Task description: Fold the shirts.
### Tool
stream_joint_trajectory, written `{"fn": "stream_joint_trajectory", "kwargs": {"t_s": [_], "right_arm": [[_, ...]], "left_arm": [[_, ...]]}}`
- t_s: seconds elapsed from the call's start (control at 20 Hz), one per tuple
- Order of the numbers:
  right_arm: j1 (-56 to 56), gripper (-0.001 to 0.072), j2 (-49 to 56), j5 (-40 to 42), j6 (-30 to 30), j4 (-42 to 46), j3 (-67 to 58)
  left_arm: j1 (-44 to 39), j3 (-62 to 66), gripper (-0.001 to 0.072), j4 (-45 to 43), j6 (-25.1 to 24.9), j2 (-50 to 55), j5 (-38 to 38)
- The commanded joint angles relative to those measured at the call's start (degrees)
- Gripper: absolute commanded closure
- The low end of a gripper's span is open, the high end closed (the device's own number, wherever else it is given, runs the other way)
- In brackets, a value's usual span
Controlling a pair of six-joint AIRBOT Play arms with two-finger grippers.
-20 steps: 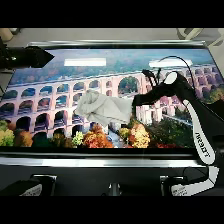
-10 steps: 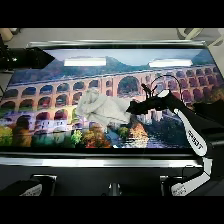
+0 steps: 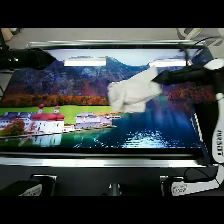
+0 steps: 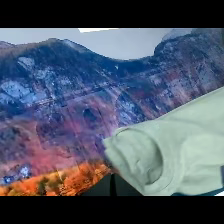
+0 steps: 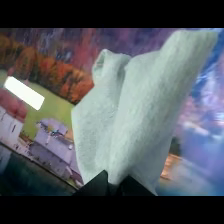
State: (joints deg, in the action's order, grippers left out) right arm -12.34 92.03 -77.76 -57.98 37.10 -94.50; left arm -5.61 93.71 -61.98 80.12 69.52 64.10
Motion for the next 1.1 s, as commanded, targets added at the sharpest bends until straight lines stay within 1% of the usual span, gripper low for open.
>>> {"fn": "stream_joint_trajectory", "kwargs": {"t_s": [0.0,0.25,0.5,0.7,0.75,0.8,0.9,0.95,1.05], "right_arm": [[-13.4,0.0691,-4.6,-9.0,-4.0,6.6,-10.3],[-33.7,0.0691,-5.8,-15.3,-4.6,7.5,-13.2],[-49.2,0.0691,-6.5,-15.5,-5.0,7.5,-13.3],[-59.2,0.069,-8.3,-14.9,-10.5,7.8,-13.3],[-60.6,0.069,-8.8,-15.6,-10.4,9.5,-13.3],[-60.8,0.069,-9.2,-17.4,-10.4,13.7,-13.2],[-59.2,0.069,-9.8,-22.8,-7.7,26.1,-11.5],[-58.1,0.069,-9.9,-24.6,-7.9,31.3,-9.7],[-57.1,0.069,-11.1,-25.0,-8.5,34.7,-4.3]], "left_arm": [[0.0,0.0,0.0675,0.0,0.0,0.9,0.0],[0.0,0.0,0.0674,0.0,0.0,1.0,0.0],[0.0,0.0,0.0674,0.0,0.0,1.0,0.0],[-0.2,0.0,0.0675,0.1,0.0,1.0,0.0],[-0.6,0.0,0.0674,0.2,-0.1,1.0,0.0],[-0.9,0.0,0.0675,0.3,-0.2,1.0,0.0],[-1.6,0.0,0.0675,0.4,-0.2,1.0,-0.1],[-2.1,0.0,0.0675,0.4,-0.4,1.0,-0.3],[-2.6,0.0,0.0675,0.4,-0.6,0.9,-0.4]]}}
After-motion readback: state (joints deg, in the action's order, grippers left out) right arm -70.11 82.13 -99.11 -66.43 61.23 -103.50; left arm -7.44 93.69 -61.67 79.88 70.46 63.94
